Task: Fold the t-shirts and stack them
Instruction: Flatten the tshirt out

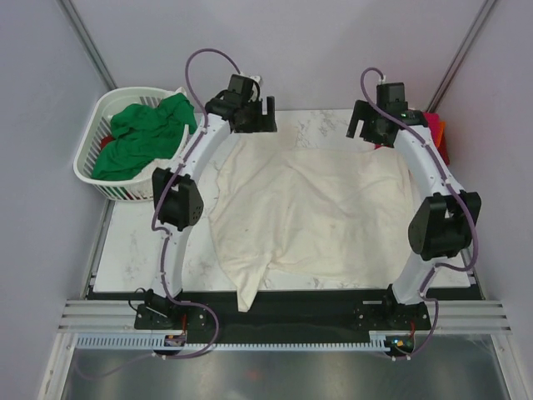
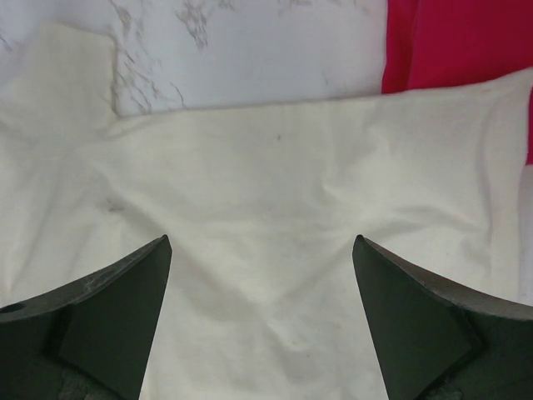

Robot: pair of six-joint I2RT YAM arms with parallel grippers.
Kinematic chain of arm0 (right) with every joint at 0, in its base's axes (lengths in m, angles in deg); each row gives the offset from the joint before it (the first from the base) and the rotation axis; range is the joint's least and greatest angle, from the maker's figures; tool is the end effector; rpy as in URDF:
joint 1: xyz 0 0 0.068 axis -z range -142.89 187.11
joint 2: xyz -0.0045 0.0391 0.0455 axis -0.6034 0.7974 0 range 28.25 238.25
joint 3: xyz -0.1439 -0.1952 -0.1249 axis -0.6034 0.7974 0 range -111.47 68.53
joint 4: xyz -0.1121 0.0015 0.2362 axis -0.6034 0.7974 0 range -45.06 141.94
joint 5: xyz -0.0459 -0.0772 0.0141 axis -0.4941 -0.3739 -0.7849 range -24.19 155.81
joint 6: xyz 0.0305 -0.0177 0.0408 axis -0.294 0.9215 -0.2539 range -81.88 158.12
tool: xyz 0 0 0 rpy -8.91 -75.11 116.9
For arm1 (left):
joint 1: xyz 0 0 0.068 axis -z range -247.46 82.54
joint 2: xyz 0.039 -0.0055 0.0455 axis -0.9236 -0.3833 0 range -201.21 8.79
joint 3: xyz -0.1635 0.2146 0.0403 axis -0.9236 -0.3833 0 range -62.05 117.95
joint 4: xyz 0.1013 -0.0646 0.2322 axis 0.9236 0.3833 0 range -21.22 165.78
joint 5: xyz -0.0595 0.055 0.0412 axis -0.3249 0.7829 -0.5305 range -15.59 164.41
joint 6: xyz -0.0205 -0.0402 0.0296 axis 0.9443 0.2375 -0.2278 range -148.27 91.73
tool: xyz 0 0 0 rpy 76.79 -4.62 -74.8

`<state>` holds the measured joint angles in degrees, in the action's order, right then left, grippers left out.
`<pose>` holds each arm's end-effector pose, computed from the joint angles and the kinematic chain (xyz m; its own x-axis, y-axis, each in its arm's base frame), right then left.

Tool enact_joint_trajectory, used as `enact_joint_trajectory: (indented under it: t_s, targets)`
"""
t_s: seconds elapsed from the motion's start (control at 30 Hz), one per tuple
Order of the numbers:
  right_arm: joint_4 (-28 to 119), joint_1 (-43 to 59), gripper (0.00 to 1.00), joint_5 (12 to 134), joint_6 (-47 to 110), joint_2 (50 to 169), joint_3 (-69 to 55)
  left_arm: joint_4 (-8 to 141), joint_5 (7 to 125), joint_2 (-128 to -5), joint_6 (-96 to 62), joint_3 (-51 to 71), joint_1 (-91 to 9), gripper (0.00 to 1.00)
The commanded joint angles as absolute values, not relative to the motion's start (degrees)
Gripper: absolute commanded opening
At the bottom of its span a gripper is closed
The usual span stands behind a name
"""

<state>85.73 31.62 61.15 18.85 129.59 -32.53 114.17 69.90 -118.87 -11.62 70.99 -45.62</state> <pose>0.3982 0.0354 0.3591 -0.6288 0.2699 -0.7292 0.1831 0.9629 0.1984 0.4663 -0.1898 0.3348 -0.6940 -0.0296 -0.7194 0.2379 0.9336 -0.2679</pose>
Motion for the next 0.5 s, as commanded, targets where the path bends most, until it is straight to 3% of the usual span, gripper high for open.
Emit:
enact_joint_trajectory:
  t_s: [0.0, 0.47]
  targets:
    - [84.58, 31.14, 0.98, 65.64, 18.78, 133.80, -28.60, 111.76, 63.34, -127.69, -8.40, 75.04, -45.23, 0.91]
    - [84.14, 25.52, 0.98, 65.64, 20.01, 135.74, -26.40, 107.63, 65.36, -140.10, -4.80, 75.24, -51.10, 0.91]
